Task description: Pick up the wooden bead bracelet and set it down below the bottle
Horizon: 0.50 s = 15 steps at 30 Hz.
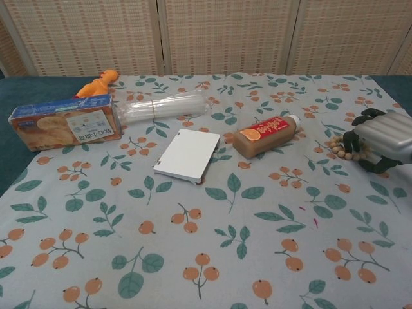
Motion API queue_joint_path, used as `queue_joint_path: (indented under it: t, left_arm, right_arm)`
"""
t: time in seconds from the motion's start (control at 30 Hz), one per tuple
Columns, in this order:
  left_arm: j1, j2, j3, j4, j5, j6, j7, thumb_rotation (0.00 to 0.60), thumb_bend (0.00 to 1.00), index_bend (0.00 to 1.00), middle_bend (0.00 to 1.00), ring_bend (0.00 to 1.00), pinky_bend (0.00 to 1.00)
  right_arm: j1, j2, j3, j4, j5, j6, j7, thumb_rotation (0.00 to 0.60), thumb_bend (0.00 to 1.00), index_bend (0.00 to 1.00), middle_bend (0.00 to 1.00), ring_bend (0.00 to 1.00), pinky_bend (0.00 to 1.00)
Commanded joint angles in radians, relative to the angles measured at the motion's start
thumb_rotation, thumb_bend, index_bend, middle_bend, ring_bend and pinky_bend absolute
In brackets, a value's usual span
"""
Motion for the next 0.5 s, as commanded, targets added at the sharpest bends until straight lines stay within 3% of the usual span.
queue_joint_path:
  t: [0.03,0.17,0.5]
  left_arm:
    - [0.000,0.000,0.000,0.000,0.000,0.000,0.000,0.600,0.44,0.00,0.00,0.00,0.16]
    - [0.000,0.000,0.000,0.000,0.000,0.000,0.000,0.600,0.44,0.00,0.00,0.00,0.16]
    - [0.000,0.000,0.000,0.000,0.000,0.000,0.000,0.600,0.44,0.00,0.00,0.00,0.16]
  right_arm:
    - [0.002,-0.008,-0.005,0.013,-0.003,0.003,-0.001,0.600,0.32,0.53,0.45,0.15,0.00]
    - [0.003,-0.015,-0.010,0.024,-0.011,0.025,0.012,0.600,0.39,0.62,0.52,0.20,0.00]
    - [-0.003,0.003,-0.005,0.029,-0.023,0.088,0.076,0.600,0.40,0.69,0.57,0.24,0.00]
